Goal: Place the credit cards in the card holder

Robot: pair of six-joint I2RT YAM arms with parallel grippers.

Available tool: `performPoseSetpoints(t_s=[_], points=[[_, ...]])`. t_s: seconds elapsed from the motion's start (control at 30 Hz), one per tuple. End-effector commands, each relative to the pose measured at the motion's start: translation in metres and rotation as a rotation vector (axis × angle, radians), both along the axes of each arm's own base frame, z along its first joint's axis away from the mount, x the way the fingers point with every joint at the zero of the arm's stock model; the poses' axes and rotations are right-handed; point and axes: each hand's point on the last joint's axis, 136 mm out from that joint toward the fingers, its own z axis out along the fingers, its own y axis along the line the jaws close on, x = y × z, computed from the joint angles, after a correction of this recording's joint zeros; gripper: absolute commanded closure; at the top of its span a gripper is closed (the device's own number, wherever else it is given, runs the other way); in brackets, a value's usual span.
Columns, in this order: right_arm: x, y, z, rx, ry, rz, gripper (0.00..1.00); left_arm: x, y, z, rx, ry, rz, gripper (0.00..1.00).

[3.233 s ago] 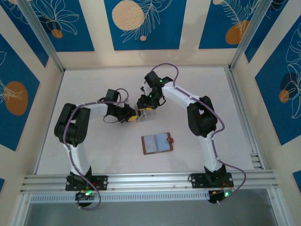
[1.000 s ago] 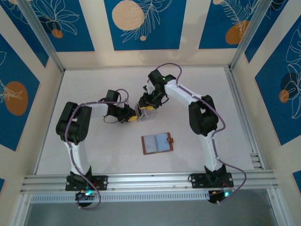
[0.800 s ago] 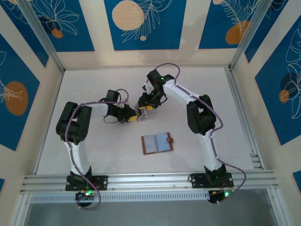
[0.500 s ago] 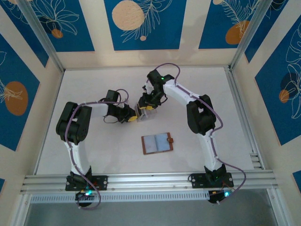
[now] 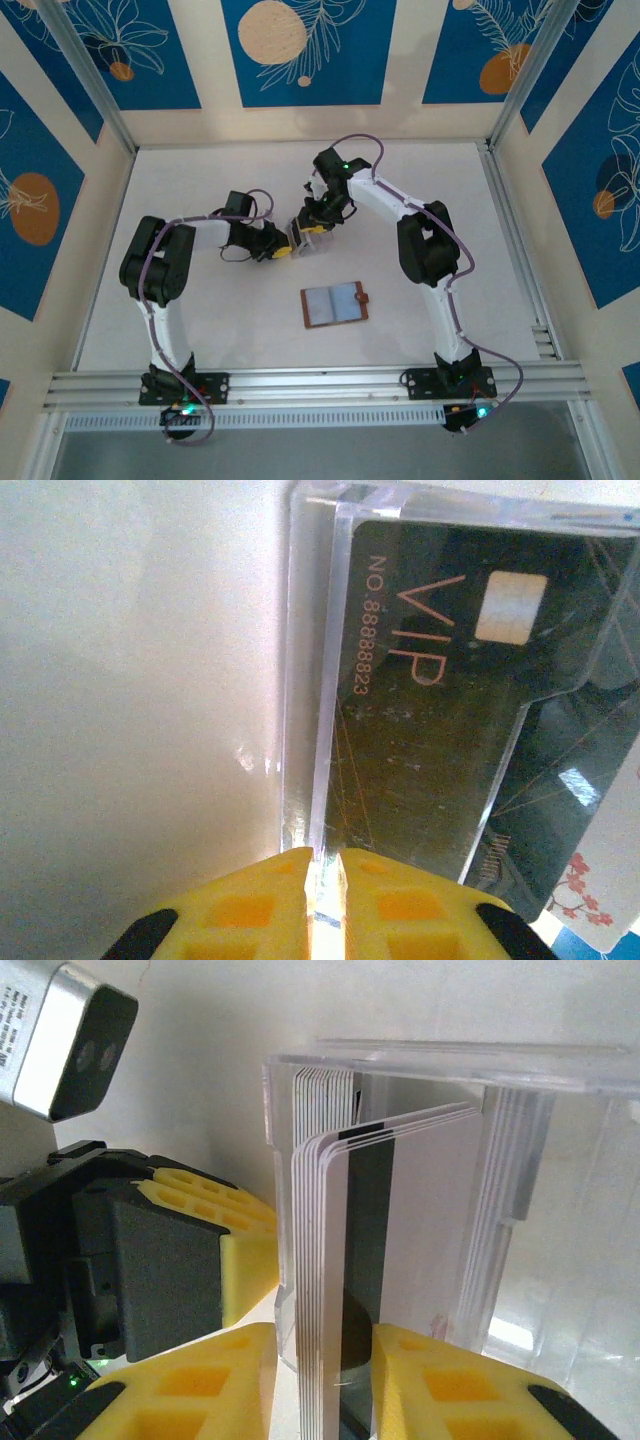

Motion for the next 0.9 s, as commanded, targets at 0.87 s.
performPoseSetpoints(t_s=[0.87], points=[[0.007,-0.007,0.027,0.028,-0.037,-0.005,0.72,0.009,0.006,0.041,0.005,-0.083,0.021,0.87]])
